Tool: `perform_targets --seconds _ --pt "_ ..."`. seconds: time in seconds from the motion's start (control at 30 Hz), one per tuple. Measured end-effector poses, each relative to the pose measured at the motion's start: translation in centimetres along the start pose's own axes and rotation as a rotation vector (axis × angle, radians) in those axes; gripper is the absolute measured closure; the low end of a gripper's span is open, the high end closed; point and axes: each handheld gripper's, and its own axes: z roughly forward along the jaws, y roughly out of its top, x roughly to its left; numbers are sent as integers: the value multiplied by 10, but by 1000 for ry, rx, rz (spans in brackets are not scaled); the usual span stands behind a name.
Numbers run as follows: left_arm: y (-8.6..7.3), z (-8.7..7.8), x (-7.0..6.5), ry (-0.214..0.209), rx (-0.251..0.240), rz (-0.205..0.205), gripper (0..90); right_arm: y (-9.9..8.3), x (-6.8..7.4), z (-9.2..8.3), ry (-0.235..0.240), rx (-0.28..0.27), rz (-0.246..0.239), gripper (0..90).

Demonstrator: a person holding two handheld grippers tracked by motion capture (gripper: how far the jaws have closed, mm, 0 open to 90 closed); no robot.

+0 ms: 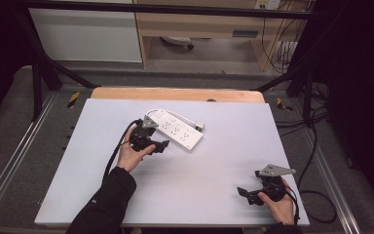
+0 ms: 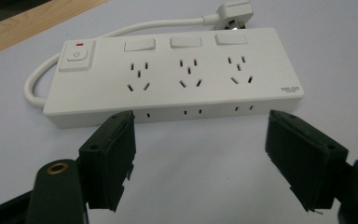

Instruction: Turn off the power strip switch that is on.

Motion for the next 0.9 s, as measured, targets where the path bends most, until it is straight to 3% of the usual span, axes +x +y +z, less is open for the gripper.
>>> perform_targets --seconds 0.13,0.47,0.9 --pt "3 3 -1 10 6 10 278 0 0 0 1 2 4 7" --pt "6 9 3 22 -7 -18 374 0 0 0 2 0 1 8" --pt "16 17 2 29 -14 -1 530 0 0 0 2 -1 0 7"
